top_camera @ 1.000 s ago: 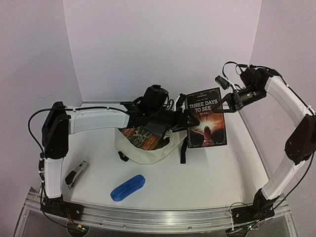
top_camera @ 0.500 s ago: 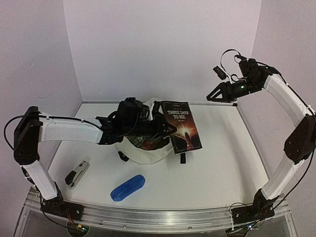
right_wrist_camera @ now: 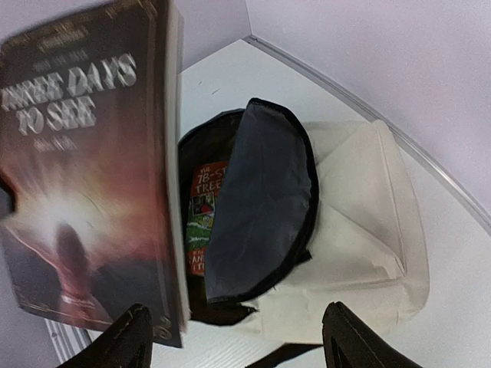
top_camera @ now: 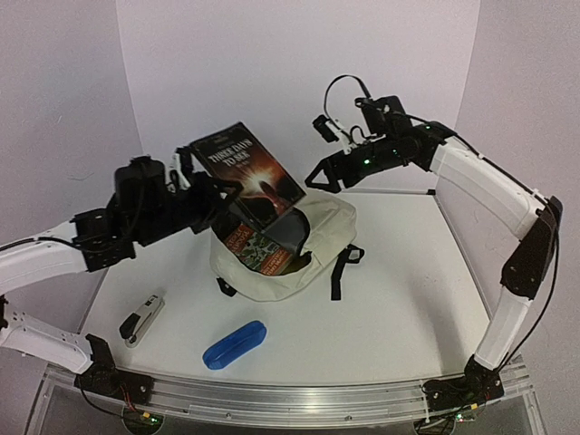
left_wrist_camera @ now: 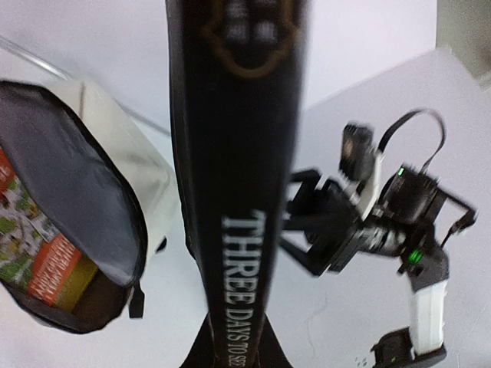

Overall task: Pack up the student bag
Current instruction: Pick up the book from the center of the board, then place the book in the student bag.

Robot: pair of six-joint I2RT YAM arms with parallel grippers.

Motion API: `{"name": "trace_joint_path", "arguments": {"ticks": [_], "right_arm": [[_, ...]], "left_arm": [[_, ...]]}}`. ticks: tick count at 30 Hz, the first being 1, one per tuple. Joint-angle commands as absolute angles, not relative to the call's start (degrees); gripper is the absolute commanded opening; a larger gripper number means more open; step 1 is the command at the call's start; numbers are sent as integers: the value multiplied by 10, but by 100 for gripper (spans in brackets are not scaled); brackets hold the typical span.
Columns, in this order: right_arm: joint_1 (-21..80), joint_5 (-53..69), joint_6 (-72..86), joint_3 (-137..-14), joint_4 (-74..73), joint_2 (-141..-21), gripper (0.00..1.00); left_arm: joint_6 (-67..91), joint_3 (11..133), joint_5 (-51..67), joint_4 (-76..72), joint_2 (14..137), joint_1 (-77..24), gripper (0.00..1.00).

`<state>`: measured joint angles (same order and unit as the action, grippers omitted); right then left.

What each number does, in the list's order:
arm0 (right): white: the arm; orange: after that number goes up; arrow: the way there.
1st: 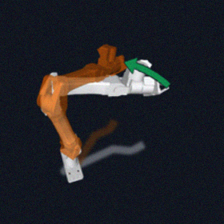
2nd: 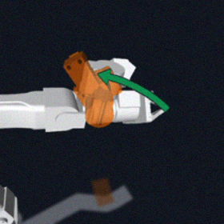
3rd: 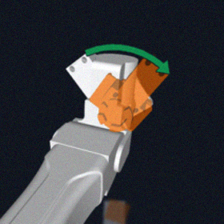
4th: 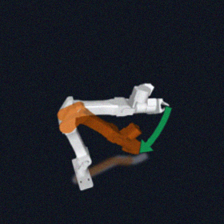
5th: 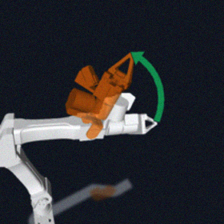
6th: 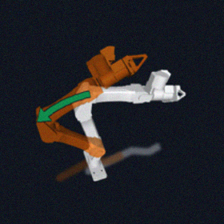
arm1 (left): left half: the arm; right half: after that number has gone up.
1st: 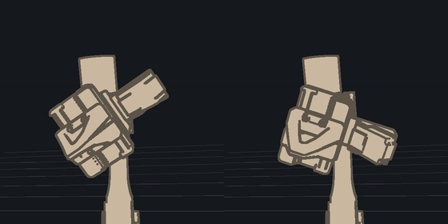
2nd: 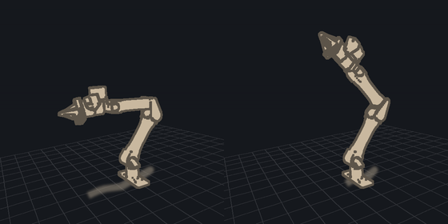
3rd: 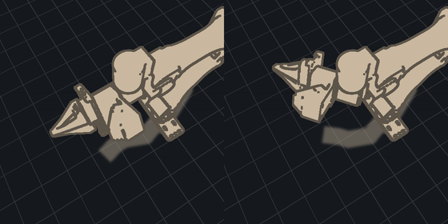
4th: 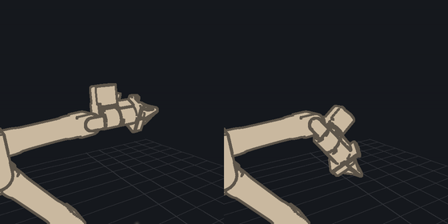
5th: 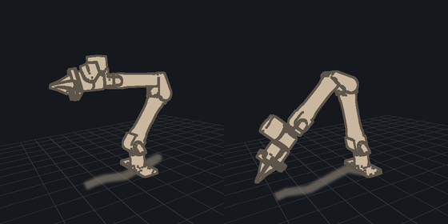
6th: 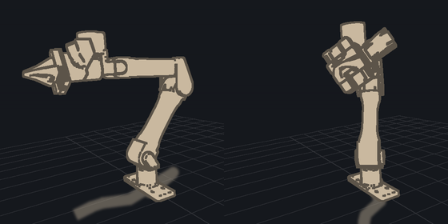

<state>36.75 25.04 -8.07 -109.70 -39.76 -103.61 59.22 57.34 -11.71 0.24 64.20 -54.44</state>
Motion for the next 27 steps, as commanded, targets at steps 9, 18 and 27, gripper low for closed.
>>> {"name": "trace_joint_path", "arguments": {"ticks": [9, 18, 27], "right_arm": [[500, 69, -145, -1174, -340, -1193, 80], [530, -55, -198, -1214, -302, -1297, 83], [516, -117, -206, -1258, -301, -1327, 38]], "left_arm": [[694, 621, -415, 239, 516, -544, 0], [733, 599, -432, 254, 494, -543, 0], [769, 575, -405, 250, 495, -544, 0]]}}
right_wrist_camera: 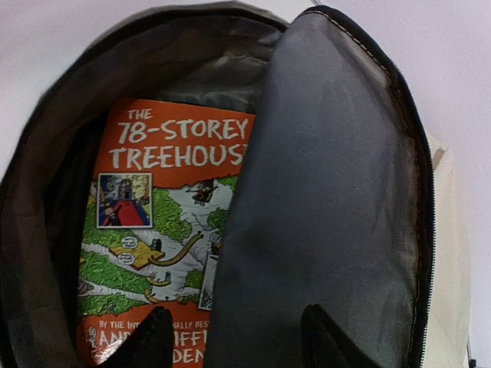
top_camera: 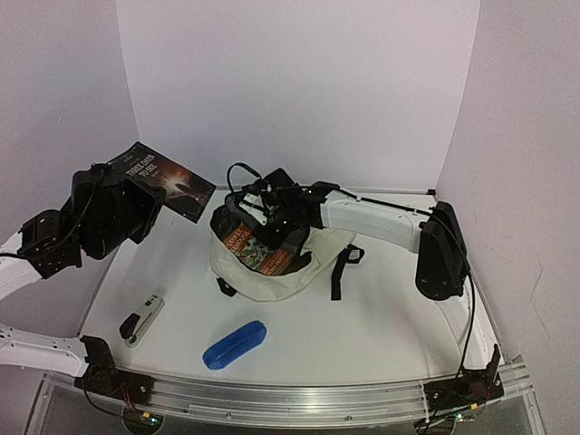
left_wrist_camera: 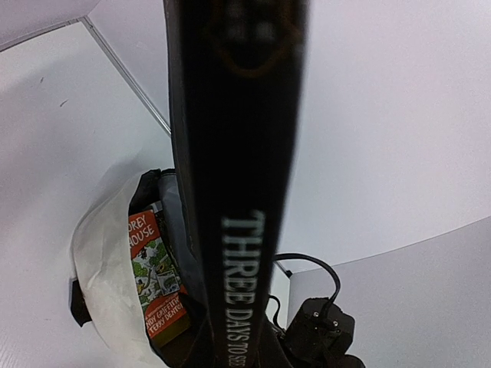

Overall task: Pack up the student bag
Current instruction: Place the book in the student bag.

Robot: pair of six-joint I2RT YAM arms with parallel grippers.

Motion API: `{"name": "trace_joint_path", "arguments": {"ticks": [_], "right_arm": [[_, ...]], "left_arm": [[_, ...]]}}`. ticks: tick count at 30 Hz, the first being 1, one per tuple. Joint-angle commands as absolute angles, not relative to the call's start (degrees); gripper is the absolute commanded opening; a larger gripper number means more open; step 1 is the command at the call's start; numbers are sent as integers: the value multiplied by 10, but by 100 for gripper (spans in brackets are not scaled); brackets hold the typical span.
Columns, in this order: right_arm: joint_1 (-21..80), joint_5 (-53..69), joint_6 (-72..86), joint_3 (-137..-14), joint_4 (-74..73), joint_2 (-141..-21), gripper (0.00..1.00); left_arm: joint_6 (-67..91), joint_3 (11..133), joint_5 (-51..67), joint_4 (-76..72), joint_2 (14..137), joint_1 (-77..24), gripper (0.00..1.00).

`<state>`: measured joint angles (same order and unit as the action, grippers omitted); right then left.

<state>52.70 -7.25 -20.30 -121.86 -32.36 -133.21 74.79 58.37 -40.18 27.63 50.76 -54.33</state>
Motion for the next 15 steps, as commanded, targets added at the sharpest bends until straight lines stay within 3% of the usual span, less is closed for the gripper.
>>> {"name": "trace_joint_path", "arguments": {"ticks": [1, 3, 5, 11, 15], "right_arm": [[512, -116, -203, -1261, -301, -1325, 28], [500, -104, -192, -1265, -302, -1318, 8], [488, -74, -175, -1269, -305, -1306, 0], [437, 111, -87, -1295, -322, -1281, 0], [414, 148, -53, -1320, -321, -1289, 0]], "left_arm": [[772, 570, -403, 245, 494, -544, 0], [773, 559, -395, 234, 493, -544, 0], [762, 548, -375, 210, 498, -543, 0], [754, 513, -300, 117, 541, -543, 0], [790, 474, -279, 19, 583, -542, 0]]}}
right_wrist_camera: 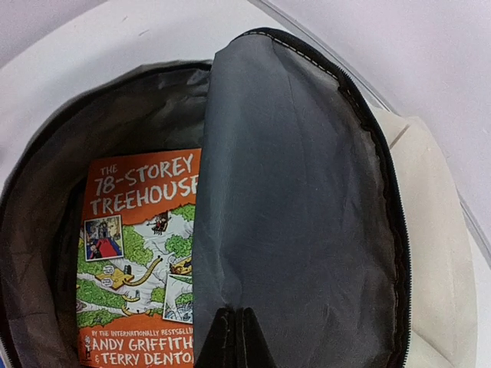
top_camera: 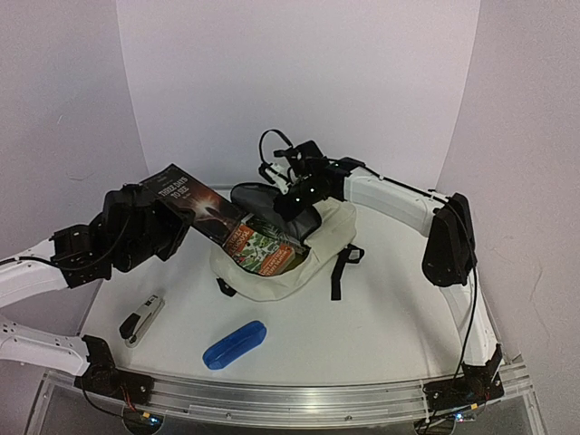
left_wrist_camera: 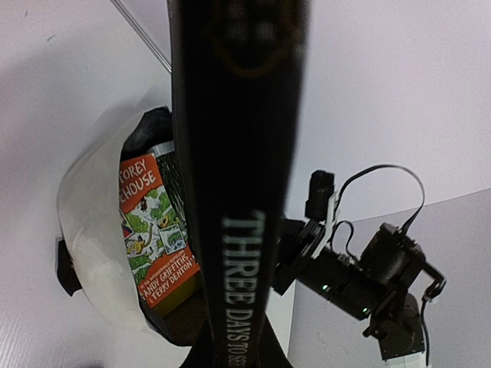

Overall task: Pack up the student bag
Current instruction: Place the book in the student bag.

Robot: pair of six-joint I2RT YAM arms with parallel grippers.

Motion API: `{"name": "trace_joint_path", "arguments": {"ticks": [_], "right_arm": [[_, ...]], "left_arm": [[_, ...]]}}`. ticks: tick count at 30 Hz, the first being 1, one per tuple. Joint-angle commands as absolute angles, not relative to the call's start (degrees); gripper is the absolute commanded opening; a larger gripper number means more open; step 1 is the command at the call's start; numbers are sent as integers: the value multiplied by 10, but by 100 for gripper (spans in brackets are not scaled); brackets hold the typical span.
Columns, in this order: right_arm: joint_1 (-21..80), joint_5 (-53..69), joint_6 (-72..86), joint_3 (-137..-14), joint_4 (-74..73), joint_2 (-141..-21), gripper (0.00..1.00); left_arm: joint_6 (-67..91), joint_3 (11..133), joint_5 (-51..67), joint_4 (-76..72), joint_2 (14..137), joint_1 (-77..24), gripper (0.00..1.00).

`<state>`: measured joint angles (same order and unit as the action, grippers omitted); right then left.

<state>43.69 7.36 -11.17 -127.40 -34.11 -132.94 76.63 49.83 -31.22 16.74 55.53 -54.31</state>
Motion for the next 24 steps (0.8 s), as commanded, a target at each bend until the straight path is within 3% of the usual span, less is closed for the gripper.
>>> {"name": "trace_joint_path", "arguments": {"ticks": [1, 12, 17, 20, 24], "right_arm": [[408, 156, -44, -1329, -320, -1292, 0], [396, 247, -12, -1347, -316, -1287, 0], [396, 262, -11, -1337, -315, -1278, 0], [396, 265, -12, -1332, -314, -1273, 0], [396, 267, -18, -1323, -313, -1266, 0]], "left_arm": [[803, 460, -274, -19, 594, -542, 0], [814, 483, -104, -279, 804, -482, 0], [902, 467, -46, -354, 882, -439, 0], [956, 471, -33, -330, 922, -429, 0], [996, 512, -30, -162, 924, -428, 0]]}}
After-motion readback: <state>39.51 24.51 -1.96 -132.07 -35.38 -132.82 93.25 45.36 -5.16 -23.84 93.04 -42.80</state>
